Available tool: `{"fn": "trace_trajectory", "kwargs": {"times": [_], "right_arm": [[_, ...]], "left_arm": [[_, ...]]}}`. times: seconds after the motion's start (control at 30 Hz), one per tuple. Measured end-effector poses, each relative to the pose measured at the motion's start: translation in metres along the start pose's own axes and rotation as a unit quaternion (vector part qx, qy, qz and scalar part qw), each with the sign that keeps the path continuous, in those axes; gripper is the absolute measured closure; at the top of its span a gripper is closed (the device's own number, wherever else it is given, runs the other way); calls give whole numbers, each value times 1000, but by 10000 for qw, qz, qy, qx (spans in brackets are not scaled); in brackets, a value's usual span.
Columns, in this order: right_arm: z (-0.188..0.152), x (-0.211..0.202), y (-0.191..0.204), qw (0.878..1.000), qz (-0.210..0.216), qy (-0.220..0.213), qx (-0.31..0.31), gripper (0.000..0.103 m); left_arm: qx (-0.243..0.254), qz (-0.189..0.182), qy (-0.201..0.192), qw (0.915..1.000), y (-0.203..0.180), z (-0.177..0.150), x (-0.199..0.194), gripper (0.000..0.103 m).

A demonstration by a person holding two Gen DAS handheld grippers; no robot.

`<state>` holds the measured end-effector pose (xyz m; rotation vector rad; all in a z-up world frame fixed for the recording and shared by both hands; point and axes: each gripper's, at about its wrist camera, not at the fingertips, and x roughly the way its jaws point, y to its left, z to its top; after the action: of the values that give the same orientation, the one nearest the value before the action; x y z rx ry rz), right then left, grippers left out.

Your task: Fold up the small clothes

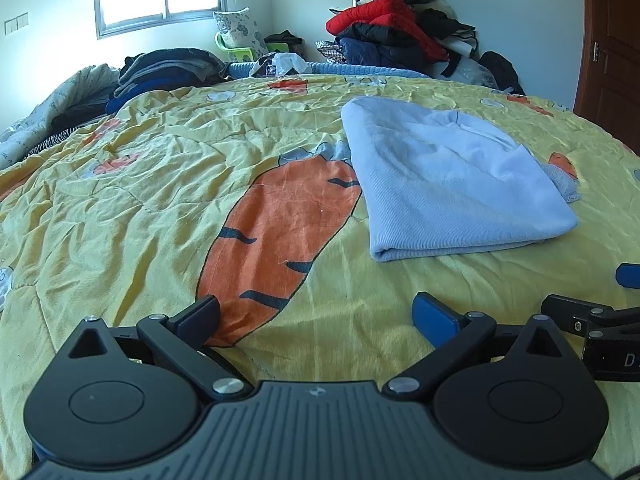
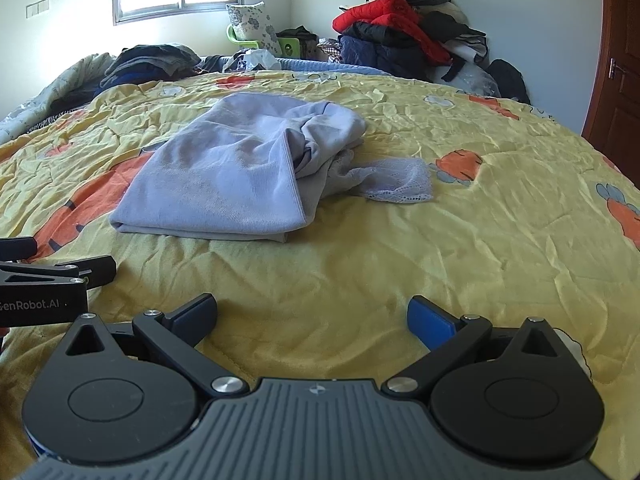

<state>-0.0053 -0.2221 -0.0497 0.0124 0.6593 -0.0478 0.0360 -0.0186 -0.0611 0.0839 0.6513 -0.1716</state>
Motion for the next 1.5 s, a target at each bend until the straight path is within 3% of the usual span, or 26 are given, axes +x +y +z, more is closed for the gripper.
{"fn": "trace_trajectory", "kwargs": {"times": [1.5], "right_arm": [[0,2,0,9999,-122,-3,94,0]], "left_arm": [[-38,-21,10,10000,1,0,0,0]]}}
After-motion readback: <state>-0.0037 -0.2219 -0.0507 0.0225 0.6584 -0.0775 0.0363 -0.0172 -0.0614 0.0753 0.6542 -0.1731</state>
